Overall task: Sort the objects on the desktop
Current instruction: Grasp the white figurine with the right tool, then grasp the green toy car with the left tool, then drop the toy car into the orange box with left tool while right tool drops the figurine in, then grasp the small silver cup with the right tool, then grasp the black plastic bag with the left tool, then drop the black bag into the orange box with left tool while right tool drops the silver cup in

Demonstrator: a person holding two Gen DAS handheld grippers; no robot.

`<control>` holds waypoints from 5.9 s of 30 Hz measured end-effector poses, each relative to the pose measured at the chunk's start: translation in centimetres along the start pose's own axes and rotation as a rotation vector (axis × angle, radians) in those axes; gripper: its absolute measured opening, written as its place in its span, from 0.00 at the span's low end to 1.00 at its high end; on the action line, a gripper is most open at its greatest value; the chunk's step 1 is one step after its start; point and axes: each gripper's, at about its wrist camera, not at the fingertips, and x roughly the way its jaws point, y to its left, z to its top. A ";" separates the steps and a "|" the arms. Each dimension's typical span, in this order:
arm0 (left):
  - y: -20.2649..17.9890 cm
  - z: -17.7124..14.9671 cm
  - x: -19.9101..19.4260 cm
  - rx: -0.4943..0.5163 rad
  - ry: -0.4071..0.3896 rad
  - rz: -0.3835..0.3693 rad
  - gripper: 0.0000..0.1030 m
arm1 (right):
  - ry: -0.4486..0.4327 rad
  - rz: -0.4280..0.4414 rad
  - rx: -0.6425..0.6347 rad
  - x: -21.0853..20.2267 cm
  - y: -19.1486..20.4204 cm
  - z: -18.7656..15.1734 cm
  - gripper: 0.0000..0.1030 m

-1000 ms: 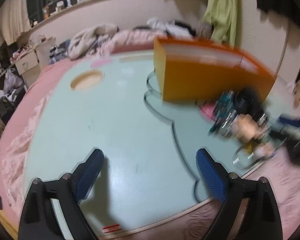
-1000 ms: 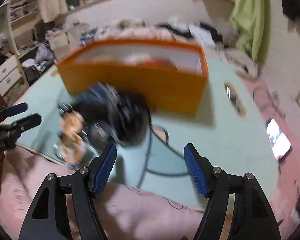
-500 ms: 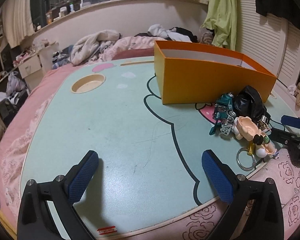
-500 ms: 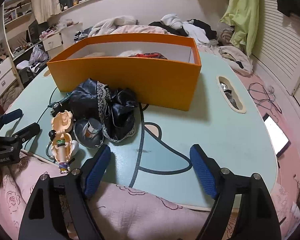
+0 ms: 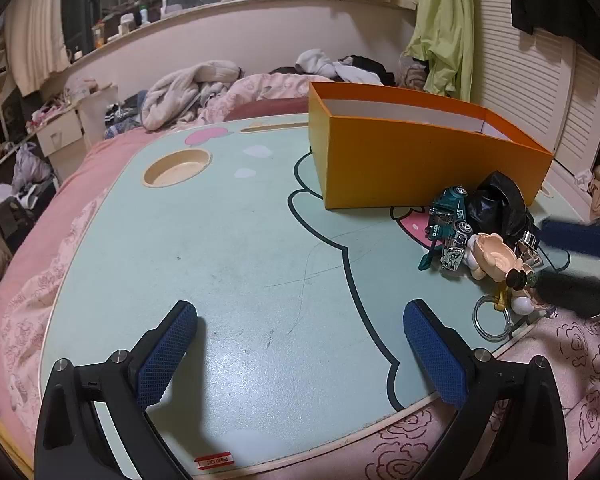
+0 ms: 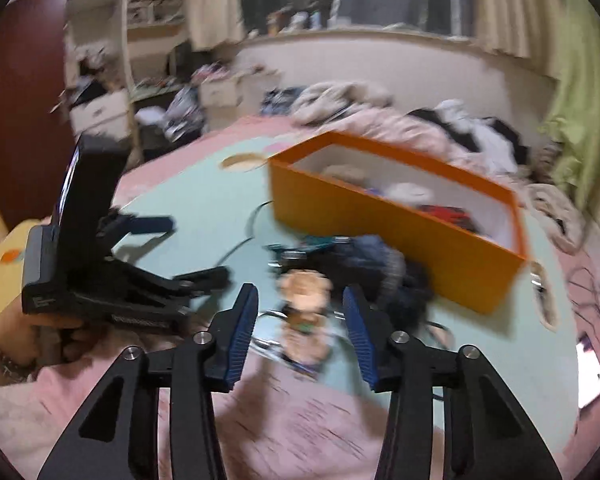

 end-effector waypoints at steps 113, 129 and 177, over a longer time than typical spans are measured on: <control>-3.9 2.2 1.2 0.033 0.082 -0.043 1.00 | 0.060 -0.169 0.352 -0.9 -7.8 -4.0 0.80; -3.9 2.1 1.3 0.033 0.084 -0.044 1.00 | 0.117 -0.147 0.124 0.4 -3.5 -3.5 0.27; -6.0 10.1 -3.2 -0.050 -0.152 -0.299 0.31 | -0.047 -0.252 0.380 -2.7 -8.1 -3.2 0.27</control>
